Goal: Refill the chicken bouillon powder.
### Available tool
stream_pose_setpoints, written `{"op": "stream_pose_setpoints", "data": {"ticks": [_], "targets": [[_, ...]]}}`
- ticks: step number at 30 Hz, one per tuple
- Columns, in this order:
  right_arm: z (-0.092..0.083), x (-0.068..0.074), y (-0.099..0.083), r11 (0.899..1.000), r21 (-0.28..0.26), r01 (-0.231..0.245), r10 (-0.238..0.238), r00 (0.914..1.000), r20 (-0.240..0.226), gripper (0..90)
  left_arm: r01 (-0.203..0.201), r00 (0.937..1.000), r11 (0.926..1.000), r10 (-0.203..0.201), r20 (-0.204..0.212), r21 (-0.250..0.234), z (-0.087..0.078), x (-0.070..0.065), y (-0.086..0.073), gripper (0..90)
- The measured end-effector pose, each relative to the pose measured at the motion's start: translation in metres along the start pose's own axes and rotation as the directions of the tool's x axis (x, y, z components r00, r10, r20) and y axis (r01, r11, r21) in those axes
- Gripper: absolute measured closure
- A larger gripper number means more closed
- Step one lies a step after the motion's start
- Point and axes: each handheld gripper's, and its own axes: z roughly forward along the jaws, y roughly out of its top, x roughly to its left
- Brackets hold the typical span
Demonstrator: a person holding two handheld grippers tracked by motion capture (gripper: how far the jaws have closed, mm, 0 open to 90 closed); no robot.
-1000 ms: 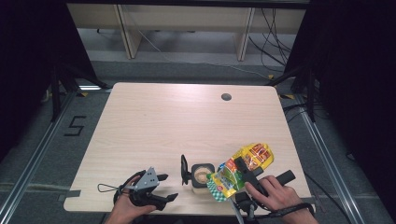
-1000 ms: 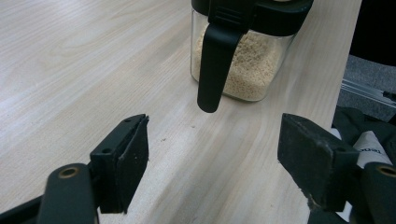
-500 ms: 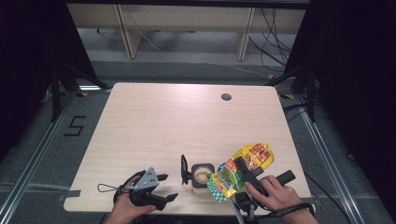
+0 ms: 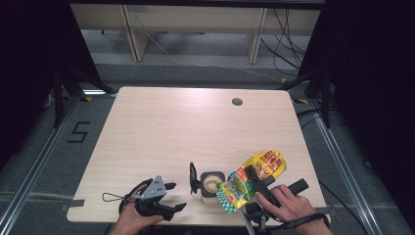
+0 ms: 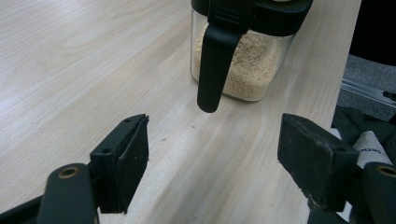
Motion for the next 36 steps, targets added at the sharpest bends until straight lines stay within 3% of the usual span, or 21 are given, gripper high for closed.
{"op": "stream_pose_setpoints", "data": {"ticks": [5, 6, 9, 10, 12, 13, 14, 16, 36], "targets": [[-0.0002, -0.0003, 0.0003, 1.0, 0.007, 0.008, -0.008, 1.0, -0.003, 50.3, -0.003, 1.0, 0.9999, 0.003, 0.003, 0.015, -0.0009, 0.0003, 0.0005, 24.6], [-0.001, 0.001, 0.0012, 1.0, 0.017, -0.019, 0.019, 0.9997, -0.013, 50.4, -0.002, 1.0, 0.9999, 0.002, 0.003, 0.012, -0.0008, 0.0001, 0.0004, 24.6], [-0.0011, 0.0005, 0.0014, 1.0, 0.013, -0.016, 0.016, 0.9998, -0.01, 50.4, -0.001, 1.0, 1.0, 0.001, 0.0, 0.0, 0.0, 0.0, 0.0001, 24.6], [-0.0003, -0.0004, 0.0005, 1.0, 0.002, 0.006, -0.006, 1.0, 0.0, 50.4, 0.0, 1.0, 1.0, 0.0, 0.0, 0.0, 0.0, 0.0, 0.0, 24.6], [-0.0009, 0.0007, 0.0014, 1.0, 0.015, -0.016, 0.016, 0.9998, -0.012, 50.4, -0.014, 0.9999, 0.9999, 0.014, 0.002, 0.002, -0.0003, 0.0007, 0.0003, 24.7], [-0.0009, 0.0011, 0.0012, 1.0, 0.011, -0.017, 0.017, 0.9999, -0.003, 50.4, 0.0, 1.0, 1.0, 0.0, 0.001, 0.001, -0.0001, 0.0, 0.0, 24.7], [-0.0003, -0.0003, 0.0005, 1.0, 0.002, 0.004, -0.004, 1.0, -0.002, 50.4, -0.001, 1.0, 1.0, 0.001, 0.001, 0.002, 0.0, 0.0001, 0.0, 24.7], [-0.0007, 0.001, 0.0013, 1.0, 0.011, -0.019, 0.019, 0.9998, -0.003, 50.4, -0.004, 1.0, 0.9999, 0.004, 0.004, 0.013, -0.0008, 0.0002, 0.0004, 24.6], [0.0004, 0.002, 0.0001, 0.999, 0.004, -0.034, 0.034, 0.9994, -0.003, 50.4, -0.001, 1.0, 0.9999, 0.001, 0.004, 0.012, -0.0007, 0.0002, 0.0004, 24.6]]}}
